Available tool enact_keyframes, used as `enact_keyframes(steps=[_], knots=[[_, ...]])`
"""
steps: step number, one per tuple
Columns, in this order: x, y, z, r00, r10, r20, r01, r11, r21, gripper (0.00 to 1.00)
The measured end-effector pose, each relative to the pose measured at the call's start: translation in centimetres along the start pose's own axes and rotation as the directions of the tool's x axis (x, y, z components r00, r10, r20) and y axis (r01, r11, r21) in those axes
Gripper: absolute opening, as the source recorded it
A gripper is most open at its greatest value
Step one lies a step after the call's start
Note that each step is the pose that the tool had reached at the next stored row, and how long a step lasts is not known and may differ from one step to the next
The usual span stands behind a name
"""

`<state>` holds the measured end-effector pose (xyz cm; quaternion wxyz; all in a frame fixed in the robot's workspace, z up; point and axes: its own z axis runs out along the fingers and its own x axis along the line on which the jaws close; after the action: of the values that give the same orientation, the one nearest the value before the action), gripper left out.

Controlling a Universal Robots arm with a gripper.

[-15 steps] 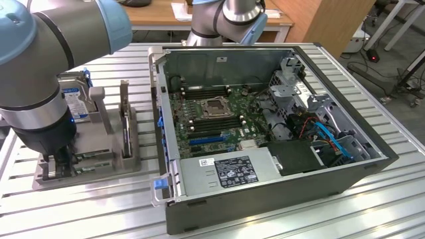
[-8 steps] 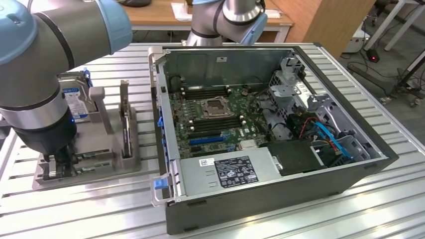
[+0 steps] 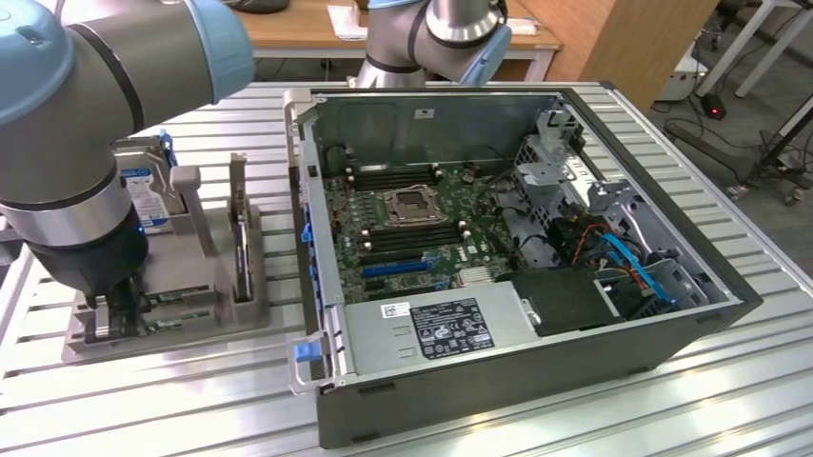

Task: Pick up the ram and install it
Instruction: 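Pick up the ram and move it above insertion slot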

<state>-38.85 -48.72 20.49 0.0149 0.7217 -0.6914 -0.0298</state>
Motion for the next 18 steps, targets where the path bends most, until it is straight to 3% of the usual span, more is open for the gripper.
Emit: enact_keyframes(steps=[18], knots=[[0.1,-1.98,0.13,0.9999,-0.011,-0.0006,0.011,0.9999,-0.0007,0.35]])
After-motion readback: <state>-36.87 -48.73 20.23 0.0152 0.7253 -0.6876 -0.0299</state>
